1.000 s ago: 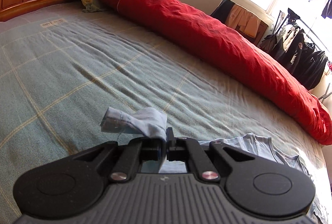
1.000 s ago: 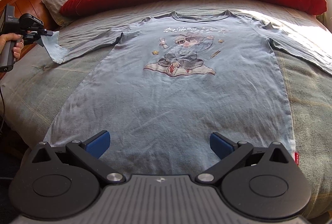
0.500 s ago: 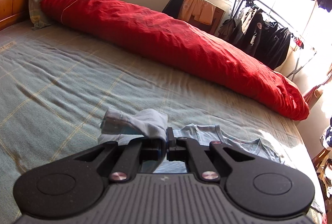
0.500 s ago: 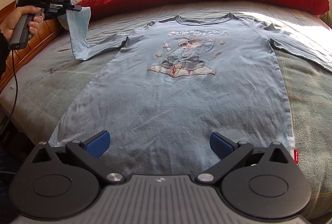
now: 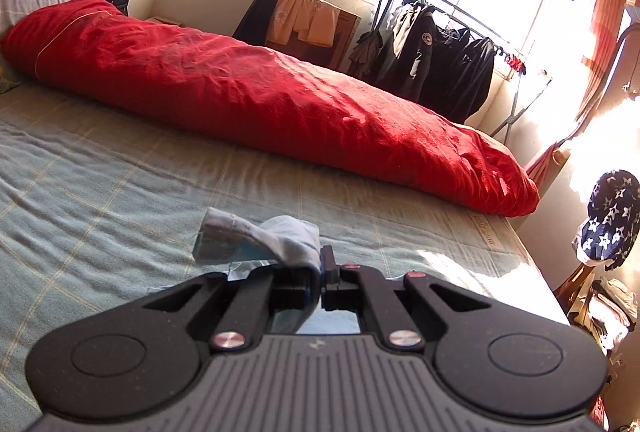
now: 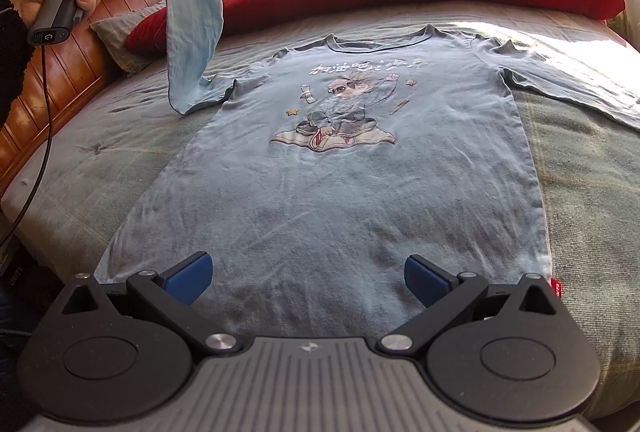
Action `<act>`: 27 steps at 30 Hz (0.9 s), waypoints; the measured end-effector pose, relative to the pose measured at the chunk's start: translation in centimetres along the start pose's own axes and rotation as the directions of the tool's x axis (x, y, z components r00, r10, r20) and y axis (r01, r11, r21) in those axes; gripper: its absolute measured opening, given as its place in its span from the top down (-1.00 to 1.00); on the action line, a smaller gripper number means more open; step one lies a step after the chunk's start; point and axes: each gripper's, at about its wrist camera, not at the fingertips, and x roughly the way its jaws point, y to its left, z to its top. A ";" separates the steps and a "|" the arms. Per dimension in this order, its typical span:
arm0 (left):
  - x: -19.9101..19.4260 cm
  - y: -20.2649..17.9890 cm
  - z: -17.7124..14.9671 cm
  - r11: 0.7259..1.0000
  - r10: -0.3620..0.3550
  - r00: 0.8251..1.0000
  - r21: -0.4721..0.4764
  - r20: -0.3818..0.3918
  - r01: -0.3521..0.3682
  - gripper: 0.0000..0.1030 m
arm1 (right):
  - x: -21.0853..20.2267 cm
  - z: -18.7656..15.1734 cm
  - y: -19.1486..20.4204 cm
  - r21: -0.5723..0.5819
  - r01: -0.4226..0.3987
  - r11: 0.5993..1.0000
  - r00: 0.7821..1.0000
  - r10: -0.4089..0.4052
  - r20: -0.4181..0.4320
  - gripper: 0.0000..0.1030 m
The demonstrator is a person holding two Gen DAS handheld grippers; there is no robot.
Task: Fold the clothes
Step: 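Lift the pinched light-blue sleeve up with the left gripper, then carry the sleeve across the shirt body and lower it with the left gripper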
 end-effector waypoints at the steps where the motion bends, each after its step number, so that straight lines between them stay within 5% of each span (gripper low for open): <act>1: 0.1 -0.5 0.0 1.000 -0.011 1.000 0.001 -0.003 0.011 0.96 | -0.1 0.0 0.0 -0.001 -0.001 1.000 1.000 0.001 0.002 -1.00; 27: 1.8 -13.3 -2.1 0.962 -0.203 0.975 0.164 -0.093 0.216 0.96 | -0.7 -0.7 -1.2 0.030 0.000 1.000 1.000 0.000 0.010 -1.00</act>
